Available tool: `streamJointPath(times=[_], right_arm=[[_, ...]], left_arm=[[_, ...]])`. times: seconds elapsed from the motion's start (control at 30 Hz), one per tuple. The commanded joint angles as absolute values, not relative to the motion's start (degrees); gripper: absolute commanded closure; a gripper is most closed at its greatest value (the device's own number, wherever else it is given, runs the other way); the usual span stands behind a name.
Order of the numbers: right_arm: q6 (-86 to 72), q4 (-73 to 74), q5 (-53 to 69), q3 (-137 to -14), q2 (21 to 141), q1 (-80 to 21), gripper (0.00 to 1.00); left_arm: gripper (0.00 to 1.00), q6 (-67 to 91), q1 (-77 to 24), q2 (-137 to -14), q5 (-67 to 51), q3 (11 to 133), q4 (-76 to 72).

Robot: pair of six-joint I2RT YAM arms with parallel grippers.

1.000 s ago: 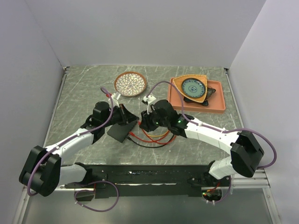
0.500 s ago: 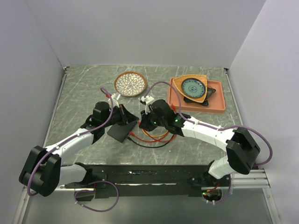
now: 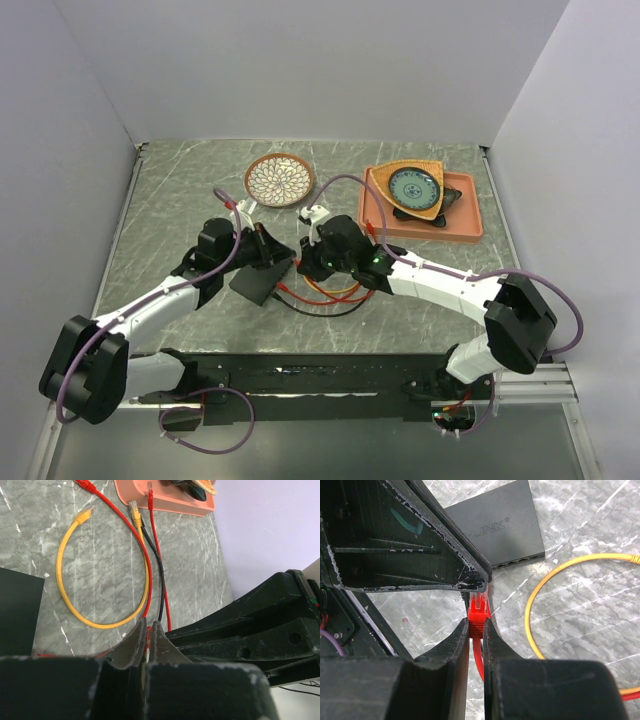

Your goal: Insert the plug into the switch port

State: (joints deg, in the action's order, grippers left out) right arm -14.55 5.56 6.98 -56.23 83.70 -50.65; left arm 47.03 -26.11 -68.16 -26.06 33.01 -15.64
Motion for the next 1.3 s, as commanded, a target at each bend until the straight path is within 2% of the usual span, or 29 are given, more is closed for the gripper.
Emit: streamJointPath(times=[0.0, 0.1, 0.2, 0.23, 0.43, 0.53, 0.63, 0.77, 0.97, 1.1, 1.27], right_arm=[[-12.83, 5.36, 4.66, -55.99, 81.21, -50.98, 1.0], [-12.04, 5.54, 4.66, -55.99, 80.86, -50.98, 1.0], [-10.64, 6.06, 4.66, -55.72, 80.42, -51.06, 1.0], [-10.46, 5.63, 4.83, -55.37, 80.07, -51.06, 1.0], [-8.09, 5.71, 5.63, -53.88, 78.31, -51.06, 1.0], [-7.3, 6.41, 5.45, -53.53, 77.96, -51.06, 1.0], [-6.86, 6.5, 5.45, -53.09, 77.96, -50.98, 1.0], [-5.98, 6.85, 5.97, -53.09, 79.18, -50.98, 1.0], [-5.19, 8.08, 7.12, -55.1, 83.48, -51.06, 1.0], [-5.27, 8.61, 7.03, -57.56, 87.18, -51.15, 1.0], [-5.97, 8.53, 6.68, -59.94, 92.8, -51.15, 1.0]], left_arm=[[0.95, 45.27, -26.46, -65.3, -24.7, 34.1, -15.39], [0.87, 44.56, -26.46, -65.13, -23.56, 34.63, -14.25], [0.68, 44.65, -26.46, -64.86, -22.24, 34.89, -13.62], [0.57, 44.56, -26.46, -64.86, -22.24, 34.89, -13.8], [0.24, 44.03, -26.46, -64.78, -19.78, 35.68, -12.31], [0.11, 43.33, -26.46, -64.95, -17.23, 36.47, -10.55], [0.03, 42.54, -26.28, -65.83, -12.86, 37.88, -7.13], [0.01, 42.8, -24.44, -69.77, -11.34, 41.13, -2.56], [0.0, 42.89, -18.73, -76.72, -15.9, 43.86, 1.32], [0.04, 42.28, -15.22, -78.05, -16.26, 43.07, 1.49], [0.04, 41.57, -11.17, -78.22, -17.4, 42.1, 2.02]])
